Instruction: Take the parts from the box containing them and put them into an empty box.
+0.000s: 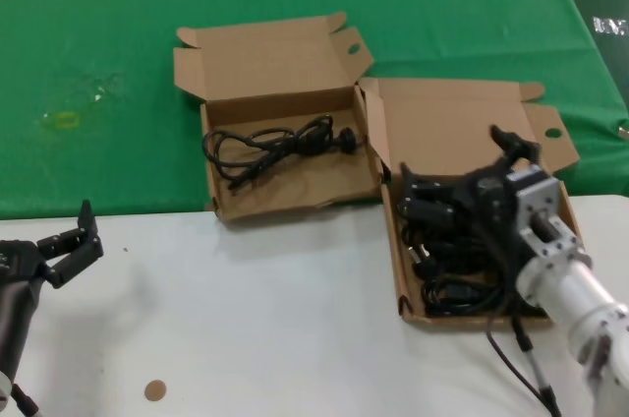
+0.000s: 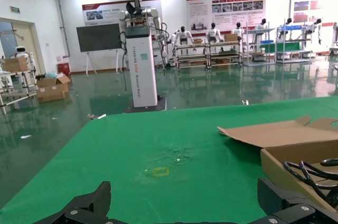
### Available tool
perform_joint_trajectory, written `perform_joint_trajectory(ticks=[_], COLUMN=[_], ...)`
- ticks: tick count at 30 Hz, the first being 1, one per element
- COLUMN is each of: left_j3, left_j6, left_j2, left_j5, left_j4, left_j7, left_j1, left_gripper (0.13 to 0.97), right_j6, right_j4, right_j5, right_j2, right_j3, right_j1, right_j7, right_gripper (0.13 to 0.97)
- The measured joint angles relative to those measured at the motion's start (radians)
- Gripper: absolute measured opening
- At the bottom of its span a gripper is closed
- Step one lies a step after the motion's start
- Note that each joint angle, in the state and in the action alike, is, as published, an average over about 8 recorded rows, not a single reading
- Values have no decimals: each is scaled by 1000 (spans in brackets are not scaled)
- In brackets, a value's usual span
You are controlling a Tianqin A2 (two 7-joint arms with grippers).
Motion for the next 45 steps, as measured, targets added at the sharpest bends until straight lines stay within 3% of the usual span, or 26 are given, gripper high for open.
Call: perform_joint_trajectory(ticks=[10, 45], left_j3=[0, 0], left_j6=[0, 0], left_j2=[0, 0], left_j5=[0, 0], left_j4=[0, 0], left_j7=[0, 0], left_j1=[0, 0], left_gripper=[966, 966], right_j6=[83, 86], right_j4=[129, 133], right_j5=[41, 42], right_j2=[19, 19], right_j3=[47, 48], right_j1=[-128, -132], right_j7=[77, 79], right_gripper=[966, 966])
